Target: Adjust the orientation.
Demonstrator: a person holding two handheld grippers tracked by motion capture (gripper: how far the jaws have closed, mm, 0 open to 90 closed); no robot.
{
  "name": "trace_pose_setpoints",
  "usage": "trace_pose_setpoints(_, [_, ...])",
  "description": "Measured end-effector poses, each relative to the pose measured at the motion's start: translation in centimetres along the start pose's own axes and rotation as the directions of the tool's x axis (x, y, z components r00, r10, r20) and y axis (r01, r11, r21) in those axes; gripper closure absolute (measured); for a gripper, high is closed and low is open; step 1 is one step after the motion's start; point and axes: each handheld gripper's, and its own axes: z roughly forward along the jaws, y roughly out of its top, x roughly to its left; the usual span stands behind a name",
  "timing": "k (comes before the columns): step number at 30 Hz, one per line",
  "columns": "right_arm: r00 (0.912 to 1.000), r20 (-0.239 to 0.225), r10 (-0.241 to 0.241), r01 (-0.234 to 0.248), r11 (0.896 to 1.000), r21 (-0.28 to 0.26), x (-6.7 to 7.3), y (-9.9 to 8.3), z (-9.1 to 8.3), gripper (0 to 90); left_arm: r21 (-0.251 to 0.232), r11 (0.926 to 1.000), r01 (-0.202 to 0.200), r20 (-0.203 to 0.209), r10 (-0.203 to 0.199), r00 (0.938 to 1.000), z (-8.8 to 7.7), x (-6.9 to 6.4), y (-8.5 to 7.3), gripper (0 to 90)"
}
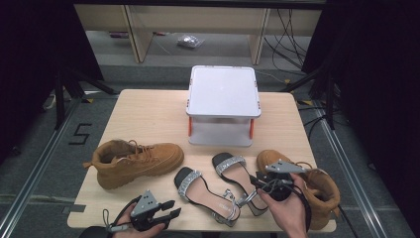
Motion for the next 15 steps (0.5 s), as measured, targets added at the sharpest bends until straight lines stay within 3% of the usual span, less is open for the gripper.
trace_pose_setpoints(4, [0.9991, -0.025, -0.034, 0.035, 0.999, 0.024, 0.2, 0.4, 0.4, 82.7, 0.016, 0.9994, 0.030, 0.024, -0.031, 0.9993, 0.1, -0.3, 0.2, 74.7])
trace_pose_setpoints(7, [0.9983, -0.041, -0.042, 0.046, 0.995, 0.085, 0.7, 0.9, 0.8, 89.9, 0.042, 0.9987, 0.029, 0.034, -0.030, 0.9990, 0.3, -0.6, 0.4, 83.3])
trace_pose_setpoints(9, [0.9928, -0.058, -0.105, 0.112, 0.986, 0.124, 0.9, 1.5, 1.7, 90.0, 0.047, 0.9982, 0.036, 0.042, -0.038, 0.9984, 0.6, -0.8, 0.6, 89.3])
trace_pose_setpoints(11, [0.9908, -0.068, -0.117, 0.125, 0.983, 0.136, 1.1, 1.7, 2.2, 90.0, 0.051, 0.9984, 0.026, 0.048, -0.029, 0.9984, 1.0, -1.0, 0.9, 89.6])
trace_pose_setpoints(12, [0.9916, -0.077, -0.104, 0.116, 0.979, 0.170, 1.5, 1.9, 2.4, 90.0, 0.053, 0.9984, 0.019, 0.050, -0.022, 0.9985, 1.3, -1.1, 1.1, 89.7])
trace_pose_setpoints(14, [0.9819, -0.112, -0.153, 0.174, 0.960, 0.220, 2.2, 2.6, 3.6, 90.0, 0.070, 0.9975, 0.011, 0.054, -0.015, 0.9984, 1.9, -1.2, 1.5, 89.8])
trace_pose_setpoints(15, [0.9819, -0.112, -0.153, 0.174, 0.960, 0.220, 2.2, 2.6, 3.6, 90.0, 0.075, 0.9972, 0.006, 0.048, -0.010, 0.9988, 2.2, -1.2, 1.7, 89.8])
